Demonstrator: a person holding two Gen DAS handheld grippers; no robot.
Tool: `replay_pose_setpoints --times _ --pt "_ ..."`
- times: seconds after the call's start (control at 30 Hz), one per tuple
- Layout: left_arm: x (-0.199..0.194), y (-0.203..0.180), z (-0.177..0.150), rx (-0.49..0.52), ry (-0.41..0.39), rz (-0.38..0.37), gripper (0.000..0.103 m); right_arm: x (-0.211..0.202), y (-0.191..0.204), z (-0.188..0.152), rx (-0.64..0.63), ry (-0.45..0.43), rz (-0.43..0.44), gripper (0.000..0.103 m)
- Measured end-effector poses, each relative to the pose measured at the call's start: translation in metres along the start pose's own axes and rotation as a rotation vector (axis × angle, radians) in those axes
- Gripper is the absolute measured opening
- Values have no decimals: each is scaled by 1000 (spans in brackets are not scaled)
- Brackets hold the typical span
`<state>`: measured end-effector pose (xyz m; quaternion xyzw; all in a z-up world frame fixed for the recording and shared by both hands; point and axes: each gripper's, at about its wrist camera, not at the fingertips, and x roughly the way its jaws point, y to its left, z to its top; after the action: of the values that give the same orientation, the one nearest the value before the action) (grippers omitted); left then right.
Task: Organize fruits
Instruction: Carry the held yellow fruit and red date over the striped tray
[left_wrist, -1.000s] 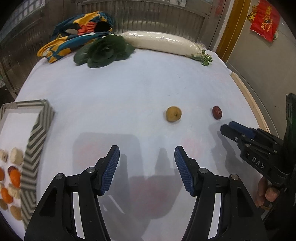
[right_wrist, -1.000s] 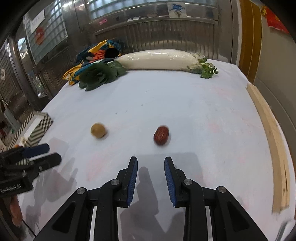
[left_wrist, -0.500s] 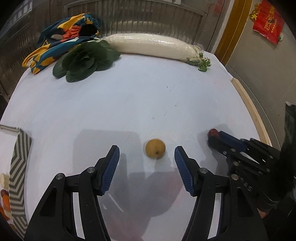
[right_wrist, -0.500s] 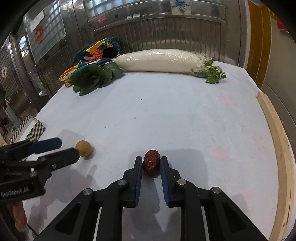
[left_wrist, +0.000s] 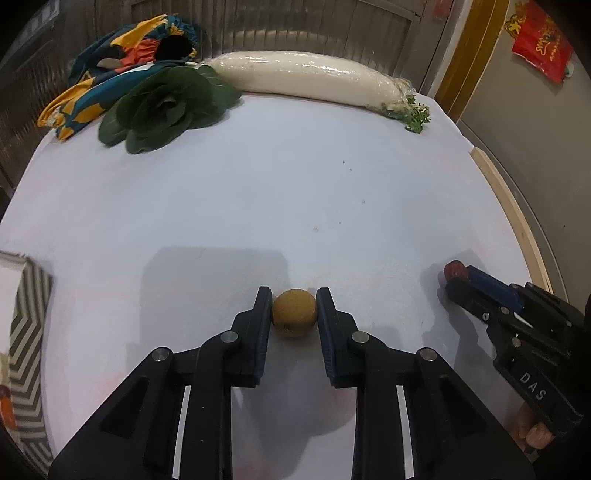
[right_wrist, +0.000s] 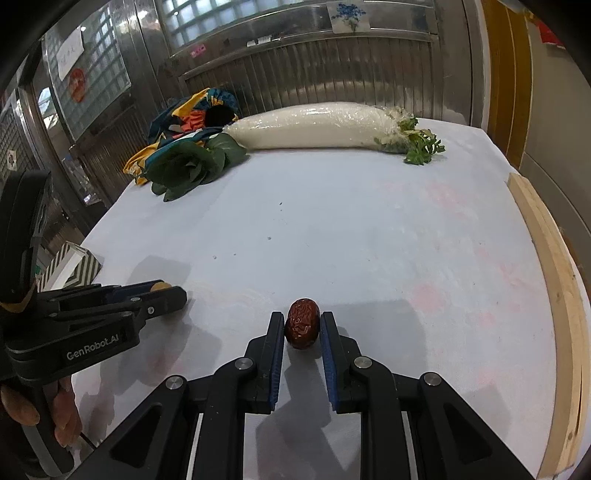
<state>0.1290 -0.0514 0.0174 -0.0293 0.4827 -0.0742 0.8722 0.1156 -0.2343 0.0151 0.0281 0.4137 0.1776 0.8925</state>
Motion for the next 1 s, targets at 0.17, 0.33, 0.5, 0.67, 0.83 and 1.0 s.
replay_pose_setpoints --times 0.17,0.33,0.5,0.67,0.83,1.0 --pt "-27 14 -25 -13 -19 25 24 -12 27 -12 -44 1 -1 19" --pt "-58 30 -56 -21 -47 57 24 -30 64 -34 -83 -14 31 18" --pt "-85 48 -82 -28 -84 98 24 -45 102 -53 -112 -31 64 19" --pt "-110 67 -103 -29 -129 133 24 -51 142 -70 -134 -37 102 19" --pt "-126 86 -116 -42 -157 171 24 -55 173 -78 -148 -49 137 19" --pt "-136 103 -126 -63 -173 194 24 -55 200 -80 -164 -59 163 19"
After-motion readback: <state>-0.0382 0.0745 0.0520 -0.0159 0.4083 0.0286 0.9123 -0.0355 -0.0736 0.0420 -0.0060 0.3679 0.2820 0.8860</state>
